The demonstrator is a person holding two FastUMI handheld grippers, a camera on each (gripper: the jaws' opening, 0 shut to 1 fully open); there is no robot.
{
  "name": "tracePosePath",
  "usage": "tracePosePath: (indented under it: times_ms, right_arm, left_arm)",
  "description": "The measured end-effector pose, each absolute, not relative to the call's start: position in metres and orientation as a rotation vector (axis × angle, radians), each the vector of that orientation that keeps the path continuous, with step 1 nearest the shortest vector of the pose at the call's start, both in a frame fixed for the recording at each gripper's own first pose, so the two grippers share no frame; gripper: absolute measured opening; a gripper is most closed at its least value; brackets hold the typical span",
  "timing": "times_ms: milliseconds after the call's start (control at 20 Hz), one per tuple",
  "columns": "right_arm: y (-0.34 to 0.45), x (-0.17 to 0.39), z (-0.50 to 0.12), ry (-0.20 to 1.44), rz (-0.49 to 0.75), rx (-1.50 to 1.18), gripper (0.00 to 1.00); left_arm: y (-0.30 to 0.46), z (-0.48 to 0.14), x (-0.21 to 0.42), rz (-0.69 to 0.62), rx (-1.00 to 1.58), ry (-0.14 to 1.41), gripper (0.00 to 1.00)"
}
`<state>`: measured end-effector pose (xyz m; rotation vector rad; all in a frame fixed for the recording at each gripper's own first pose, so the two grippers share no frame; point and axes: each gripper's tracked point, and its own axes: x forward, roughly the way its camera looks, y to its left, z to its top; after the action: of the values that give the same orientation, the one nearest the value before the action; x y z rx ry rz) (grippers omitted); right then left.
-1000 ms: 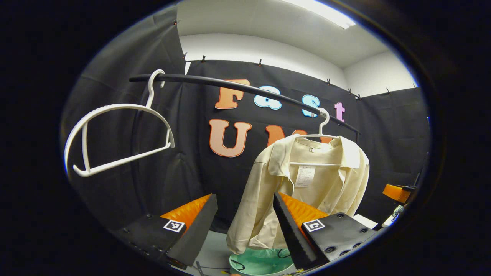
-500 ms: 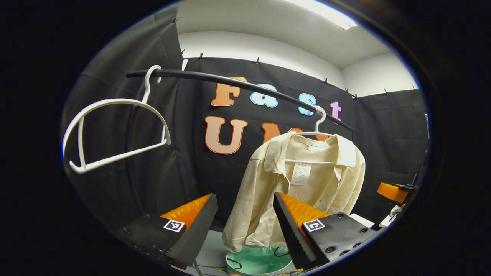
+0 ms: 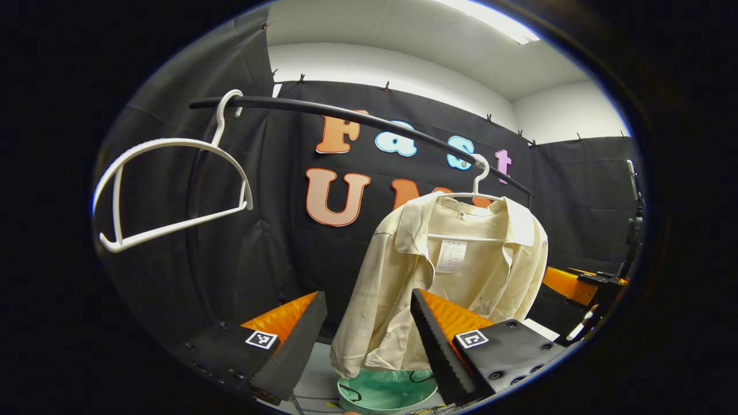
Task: Grasp the clothes on the hanger with both hands and then place them into the laundry hamper below.
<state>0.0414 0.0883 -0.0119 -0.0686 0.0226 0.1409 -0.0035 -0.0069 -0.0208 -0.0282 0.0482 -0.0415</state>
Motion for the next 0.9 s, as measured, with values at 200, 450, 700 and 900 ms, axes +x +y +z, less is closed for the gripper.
tracePosePath:
  times_ms: [200, 450, 700, 900]
  right_arm:
    - [0.113, 0.067, -0.022, 0.043, 0.172, -0.072, 0.9]
    - [0.128, 0.102, -0.035, 0.076, 0.176, -0.088, 0.81]
    - [0.132, 0.133, -0.049, 0.105, 0.155, -0.104, 0.65]
    - [0.132, 0.144, -0.052, 0.106, 0.155, -0.097, 0.47]
  left_arm:
    - [-0.002, -0.027, -0.008, -0.032, -0.022, 0.068, 0.96]
    - [0.002, -0.028, -0.01, -0.015, -0.015, 0.074, 0.99]
    - [0.0, -0.031, -0.003, -0.011, -0.004, 0.081, 0.96]
    - [-0.009, -0.031, 0.006, -0.027, 0.01, 0.086, 0.96]
